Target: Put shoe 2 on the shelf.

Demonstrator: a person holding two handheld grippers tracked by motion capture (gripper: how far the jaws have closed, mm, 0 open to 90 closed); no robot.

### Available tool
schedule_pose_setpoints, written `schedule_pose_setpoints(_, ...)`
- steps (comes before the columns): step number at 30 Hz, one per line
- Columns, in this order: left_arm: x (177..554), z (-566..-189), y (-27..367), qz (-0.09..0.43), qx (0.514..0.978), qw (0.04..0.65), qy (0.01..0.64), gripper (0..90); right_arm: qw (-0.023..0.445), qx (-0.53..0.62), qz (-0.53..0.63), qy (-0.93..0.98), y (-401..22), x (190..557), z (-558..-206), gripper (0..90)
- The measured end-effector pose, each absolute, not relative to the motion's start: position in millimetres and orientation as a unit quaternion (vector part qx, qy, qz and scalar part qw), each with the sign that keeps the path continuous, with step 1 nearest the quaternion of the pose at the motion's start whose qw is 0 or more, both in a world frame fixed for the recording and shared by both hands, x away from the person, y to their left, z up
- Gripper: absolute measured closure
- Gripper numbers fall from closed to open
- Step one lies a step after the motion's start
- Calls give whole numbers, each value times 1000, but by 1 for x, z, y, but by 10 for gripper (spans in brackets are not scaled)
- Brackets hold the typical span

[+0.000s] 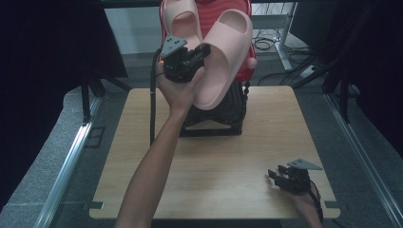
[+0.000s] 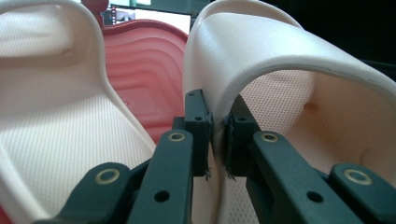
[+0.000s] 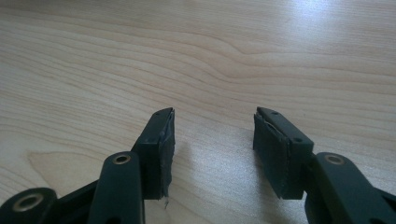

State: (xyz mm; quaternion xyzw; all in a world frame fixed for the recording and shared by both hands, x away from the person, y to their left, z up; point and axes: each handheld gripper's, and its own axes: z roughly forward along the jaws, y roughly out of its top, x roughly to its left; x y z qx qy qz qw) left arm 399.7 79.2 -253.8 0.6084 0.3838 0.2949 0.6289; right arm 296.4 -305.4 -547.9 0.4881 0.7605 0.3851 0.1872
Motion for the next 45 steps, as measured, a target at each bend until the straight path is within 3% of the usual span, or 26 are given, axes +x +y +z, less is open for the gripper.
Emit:
schedule_pose_setpoints(19, 447, -226, 67, 300, 586, 624, 421, 821, 186, 487, 386, 761, -305, 295, -548, 486)
schedule_pose_setpoints(31, 476, -202, 43, 334, 581, 596, 442, 819, 184, 487, 388, 761, -305, 294, -548, 486)
schedule_pose_setpoints(45, 505, -208, 28, 353, 576, 565, 473, 809, 180, 486, 390, 761, -303, 293, -548, 481)
